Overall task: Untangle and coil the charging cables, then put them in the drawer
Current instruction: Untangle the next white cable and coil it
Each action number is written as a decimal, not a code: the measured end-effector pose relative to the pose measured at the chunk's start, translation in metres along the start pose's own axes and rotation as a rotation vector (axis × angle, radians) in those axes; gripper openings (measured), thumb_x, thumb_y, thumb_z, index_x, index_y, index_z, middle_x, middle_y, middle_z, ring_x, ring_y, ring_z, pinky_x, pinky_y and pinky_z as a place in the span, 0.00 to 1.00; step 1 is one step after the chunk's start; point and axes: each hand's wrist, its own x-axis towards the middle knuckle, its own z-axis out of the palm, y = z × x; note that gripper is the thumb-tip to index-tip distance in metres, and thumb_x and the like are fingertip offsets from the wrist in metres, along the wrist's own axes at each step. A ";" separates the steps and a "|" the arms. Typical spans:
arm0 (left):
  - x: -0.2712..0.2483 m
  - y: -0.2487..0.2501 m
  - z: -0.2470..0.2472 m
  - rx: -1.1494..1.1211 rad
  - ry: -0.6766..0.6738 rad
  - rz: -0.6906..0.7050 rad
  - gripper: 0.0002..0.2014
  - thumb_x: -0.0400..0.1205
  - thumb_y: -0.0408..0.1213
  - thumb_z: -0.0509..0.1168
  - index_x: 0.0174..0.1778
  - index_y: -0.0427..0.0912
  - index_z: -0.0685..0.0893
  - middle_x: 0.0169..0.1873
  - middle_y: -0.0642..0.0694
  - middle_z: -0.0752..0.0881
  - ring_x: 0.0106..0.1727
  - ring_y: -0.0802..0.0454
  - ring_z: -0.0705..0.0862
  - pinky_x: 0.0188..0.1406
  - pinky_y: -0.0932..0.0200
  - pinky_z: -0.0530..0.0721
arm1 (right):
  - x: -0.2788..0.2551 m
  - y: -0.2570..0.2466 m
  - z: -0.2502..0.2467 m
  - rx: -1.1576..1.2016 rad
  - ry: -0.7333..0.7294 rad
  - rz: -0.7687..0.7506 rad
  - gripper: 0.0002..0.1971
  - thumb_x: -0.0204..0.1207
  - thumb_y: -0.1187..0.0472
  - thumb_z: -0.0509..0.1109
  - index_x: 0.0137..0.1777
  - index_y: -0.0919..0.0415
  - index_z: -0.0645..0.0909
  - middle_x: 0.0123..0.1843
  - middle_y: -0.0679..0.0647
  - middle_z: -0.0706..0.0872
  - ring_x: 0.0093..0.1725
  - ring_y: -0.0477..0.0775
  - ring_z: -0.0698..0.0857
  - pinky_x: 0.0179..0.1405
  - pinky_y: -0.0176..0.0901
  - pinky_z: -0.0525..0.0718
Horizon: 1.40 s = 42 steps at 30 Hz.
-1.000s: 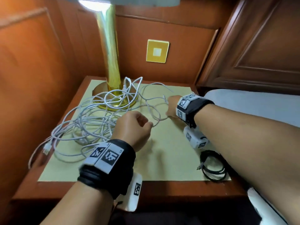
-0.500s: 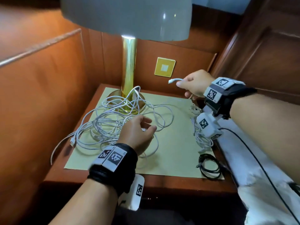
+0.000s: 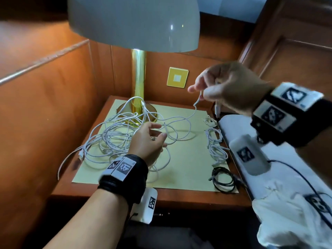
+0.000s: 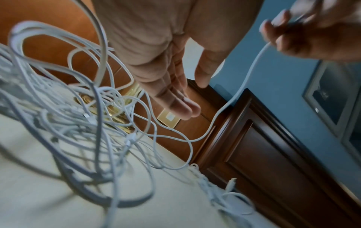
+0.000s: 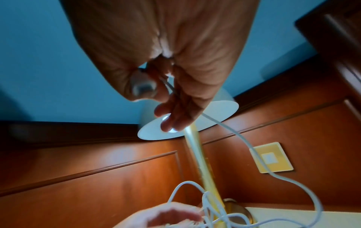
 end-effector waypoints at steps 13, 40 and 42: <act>-0.032 0.041 0.006 -0.670 -0.421 -0.298 0.17 0.86 0.36 0.63 0.69 0.34 0.79 0.56 0.34 0.90 0.35 0.49 0.88 0.34 0.61 0.88 | -0.138 0.001 0.105 0.349 -0.579 -0.015 0.22 0.67 0.83 0.60 0.37 0.51 0.75 0.49 0.63 0.89 0.48 0.55 0.87 0.53 0.55 0.84; -0.082 0.022 -0.048 -0.004 -0.199 -0.267 0.21 0.84 0.46 0.69 0.26 0.41 0.80 0.17 0.51 0.70 0.18 0.55 0.63 0.16 0.69 0.59 | -0.062 0.041 0.094 1.225 0.217 0.656 0.12 0.91 0.59 0.56 0.49 0.59 0.78 0.22 0.44 0.66 0.14 0.41 0.61 0.14 0.31 0.63; -0.078 0.016 -0.045 0.063 -0.160 -0.214 0.20 0.83 0.46 0.70 0.27 0.40 0.81 0.16 0.51 0.72 0.17 0.55 0.65 0.16 0.68 0.61 | -0.060 0.041 0.090 1.079 0.359 0.609 0.11 0.89 0.63 0.58 0.47 0.60 0.80 0.26 0.46 0.68 0.16 0.41 0.61 0.14 0.33 0.61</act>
